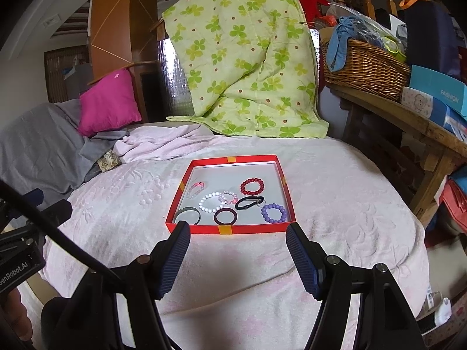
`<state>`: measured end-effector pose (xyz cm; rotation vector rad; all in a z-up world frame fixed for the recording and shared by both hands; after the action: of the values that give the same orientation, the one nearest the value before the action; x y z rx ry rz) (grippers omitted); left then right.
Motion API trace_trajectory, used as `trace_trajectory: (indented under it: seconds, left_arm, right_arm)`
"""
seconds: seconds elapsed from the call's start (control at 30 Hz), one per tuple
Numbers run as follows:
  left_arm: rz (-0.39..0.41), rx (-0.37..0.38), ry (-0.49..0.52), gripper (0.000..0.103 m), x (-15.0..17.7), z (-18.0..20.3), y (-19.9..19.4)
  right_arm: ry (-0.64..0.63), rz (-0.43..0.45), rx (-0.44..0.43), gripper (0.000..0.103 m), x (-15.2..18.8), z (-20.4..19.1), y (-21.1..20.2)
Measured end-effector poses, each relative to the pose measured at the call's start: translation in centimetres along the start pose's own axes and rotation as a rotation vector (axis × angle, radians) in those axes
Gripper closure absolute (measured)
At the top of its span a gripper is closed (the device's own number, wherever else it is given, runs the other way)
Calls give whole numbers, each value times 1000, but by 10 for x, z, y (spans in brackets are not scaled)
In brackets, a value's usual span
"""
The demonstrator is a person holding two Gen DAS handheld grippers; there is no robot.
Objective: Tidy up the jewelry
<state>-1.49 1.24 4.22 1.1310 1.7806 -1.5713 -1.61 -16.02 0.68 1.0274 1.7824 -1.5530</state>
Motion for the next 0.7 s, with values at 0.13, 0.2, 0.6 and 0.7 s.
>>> trace_trajectory:
  seconds: [0.13, 0.2, 0.6, 0.7]
  left_arm:
    - [-5, -3, -4, 31, 0, -2, 2]
    - [-4, 2, -5, 31, 0, -2, 2]
    - [-16, 1, -8, 31, 2, -4, 4]
    - [-20, -7, -8, 31, 3, -5, 4]
  right_arm:
    - [-1, -1, -1, 31, 1, -1, 1]
    - [-2, -2, 1, 31, 1, -1, 1]
    - [-3, -6, 4, 31, 3, -1, 2]
    - [1, -5, 2, 31, 3, -1, 3]
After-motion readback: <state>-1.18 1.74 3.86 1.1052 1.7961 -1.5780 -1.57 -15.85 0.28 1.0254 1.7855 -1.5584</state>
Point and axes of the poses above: each gripper's, at about its wrist camera, not at the fingertips, and y roughly the way its jaws point, z to its right, x to its underside, the point moved 9 cm from there along y, roughly the way its jaws point, and after that the axes turned 8 degrees about y, right-handed, at the moved point
